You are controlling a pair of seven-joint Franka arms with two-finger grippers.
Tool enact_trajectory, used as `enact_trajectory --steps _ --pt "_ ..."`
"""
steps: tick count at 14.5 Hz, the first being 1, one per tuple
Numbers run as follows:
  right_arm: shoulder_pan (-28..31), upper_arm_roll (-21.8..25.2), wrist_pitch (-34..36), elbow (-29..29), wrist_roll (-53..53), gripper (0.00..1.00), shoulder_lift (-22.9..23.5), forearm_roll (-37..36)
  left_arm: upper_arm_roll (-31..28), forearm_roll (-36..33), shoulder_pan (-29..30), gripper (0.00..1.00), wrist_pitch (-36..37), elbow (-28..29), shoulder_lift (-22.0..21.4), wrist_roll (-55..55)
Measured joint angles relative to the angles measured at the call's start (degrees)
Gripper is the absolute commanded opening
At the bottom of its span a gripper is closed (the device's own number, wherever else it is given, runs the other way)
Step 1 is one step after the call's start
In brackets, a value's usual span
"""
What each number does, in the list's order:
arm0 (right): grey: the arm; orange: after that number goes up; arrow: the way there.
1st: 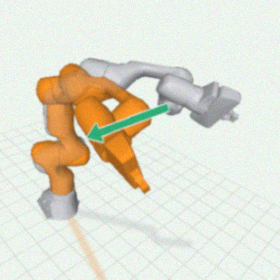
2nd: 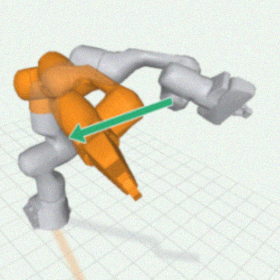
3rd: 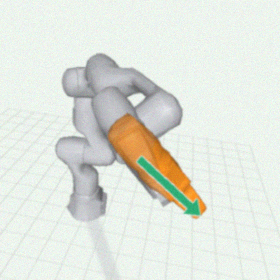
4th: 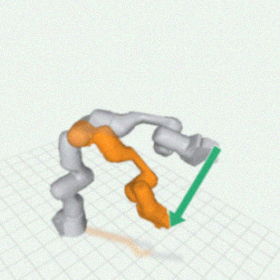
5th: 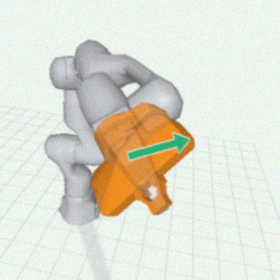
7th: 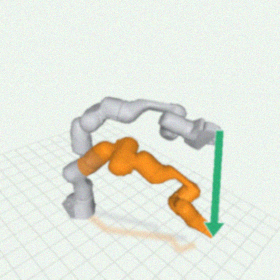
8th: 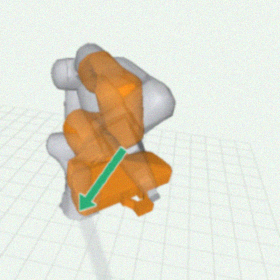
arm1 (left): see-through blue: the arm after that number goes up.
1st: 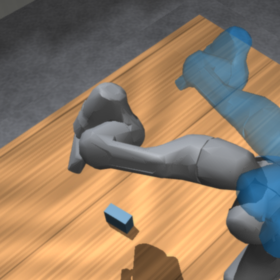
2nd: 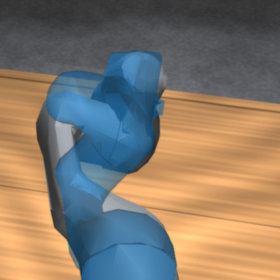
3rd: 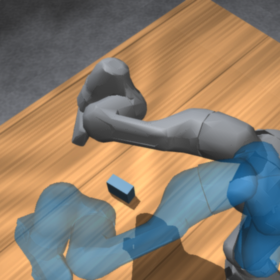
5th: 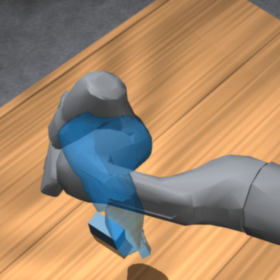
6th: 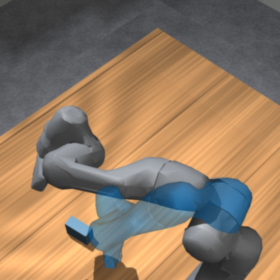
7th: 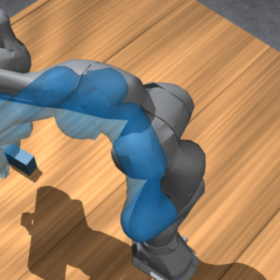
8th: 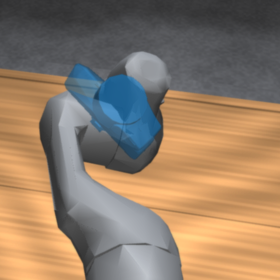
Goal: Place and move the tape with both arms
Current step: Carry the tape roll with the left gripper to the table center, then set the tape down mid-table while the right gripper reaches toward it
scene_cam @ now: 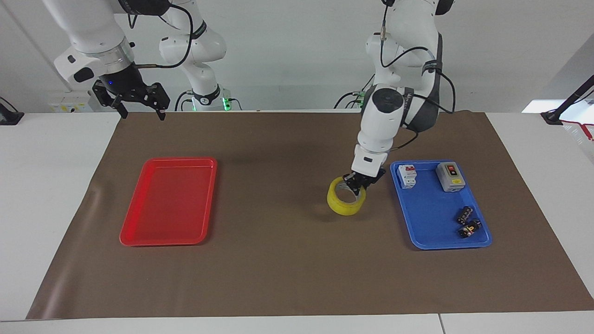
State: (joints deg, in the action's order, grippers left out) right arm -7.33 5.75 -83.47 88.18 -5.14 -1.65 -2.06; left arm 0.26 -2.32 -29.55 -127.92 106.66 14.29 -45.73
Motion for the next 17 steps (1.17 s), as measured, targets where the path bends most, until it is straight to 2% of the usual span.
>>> enact_trajectory --steps 5,6,7,9,10,11,14,17 --pt "0.0 0.0 0.0 0.0 0.0 1.0 0.0 0.0 -0.01 -2.73 -6.46 0.0 -5.05 0.09 4.79 -6.45" --pt "0.01 0.0 -0.01 0.0 0.0 1.0 0.0 0.0 -0.02 -2.96 -6.98 0.07 -5.49 0.08 5.82 -6.67" --pt "0.01 0.0 -0.02 0.0 0.0 1.0 0.0 0.0 -0.03 -3.01 -7.38 0.21 -5.61 0.09 6.66 -6.69" --pt "0.02 0.0 -0.02 0.0 0.0 1.0 0.0 0.0 -0.03 -3.04 -7.85 0.8 -5.61 0.09 7.42 -6.69" --pt "0.02 0.0 -0.02 0.0 0.0 1.0 0.0 0.0 -0.03 -3.06 -7.88 0.93 -5.62 0.07 7.41 -6.69" --pt "0.02 0.0 -0.02 0.02 0.0 1.0 0.0 0.0 -0.05 -3.08 -7.87 1.0 -5.62 -0.04 7.31 -6.69" --pt "0.02 0.0 -0.15 0.51 0.0 1.0 -0.03 0.01 -0.16 -3.14 -7.84 1.0 -5.63 -0.46 6.57 -6.69" --pt "-0.34 -0.16 -1.26 1.18 0.05 1.0 -0.04 0.15 -0.67 -3.2 -6.49 1.0 -4.77 -0.67 3.88 -6.57"
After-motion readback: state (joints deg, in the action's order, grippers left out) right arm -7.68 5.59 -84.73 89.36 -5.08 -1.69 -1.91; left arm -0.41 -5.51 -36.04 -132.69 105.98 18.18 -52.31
